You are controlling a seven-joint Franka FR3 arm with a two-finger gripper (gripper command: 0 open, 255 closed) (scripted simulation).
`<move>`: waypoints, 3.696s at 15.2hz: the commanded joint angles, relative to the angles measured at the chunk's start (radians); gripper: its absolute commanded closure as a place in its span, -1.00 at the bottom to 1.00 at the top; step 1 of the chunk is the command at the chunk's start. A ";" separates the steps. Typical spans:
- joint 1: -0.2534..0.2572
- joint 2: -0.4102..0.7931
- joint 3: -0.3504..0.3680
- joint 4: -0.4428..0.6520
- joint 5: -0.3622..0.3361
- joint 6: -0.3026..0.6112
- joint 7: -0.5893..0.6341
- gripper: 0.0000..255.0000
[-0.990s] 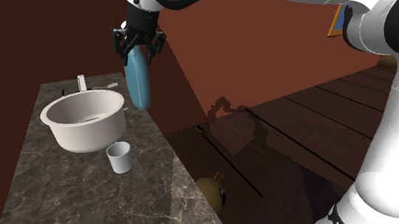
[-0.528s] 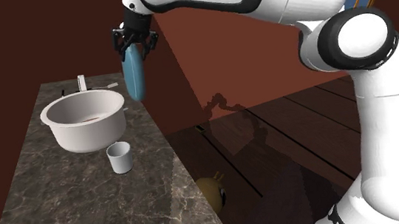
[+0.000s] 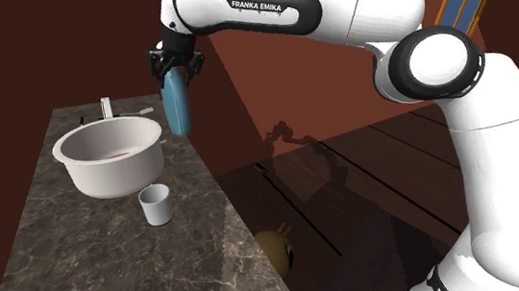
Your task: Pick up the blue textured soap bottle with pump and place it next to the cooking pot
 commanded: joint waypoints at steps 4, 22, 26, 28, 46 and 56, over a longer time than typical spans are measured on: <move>-0.035 -0.019 0.003 -0.107 0.003 0.082 0.018 1.00; -0.093 -0.023 -0.014 -0.364 -0.029 0.319 0.083 1.00; -0.095 -0.013 -0.023 -0.401 -0.043 0.364 0.098 1.00; -0.095 -0.006 -0.028 -0.418 -0.051 0.386 0.106 1.00; -0.079 0.064 -0.082 -0.503 -0.122 0.534 0.169 1.00; -0.079 0.064 -0.082 -0.503 -0.122 0.534 0.169 -1.00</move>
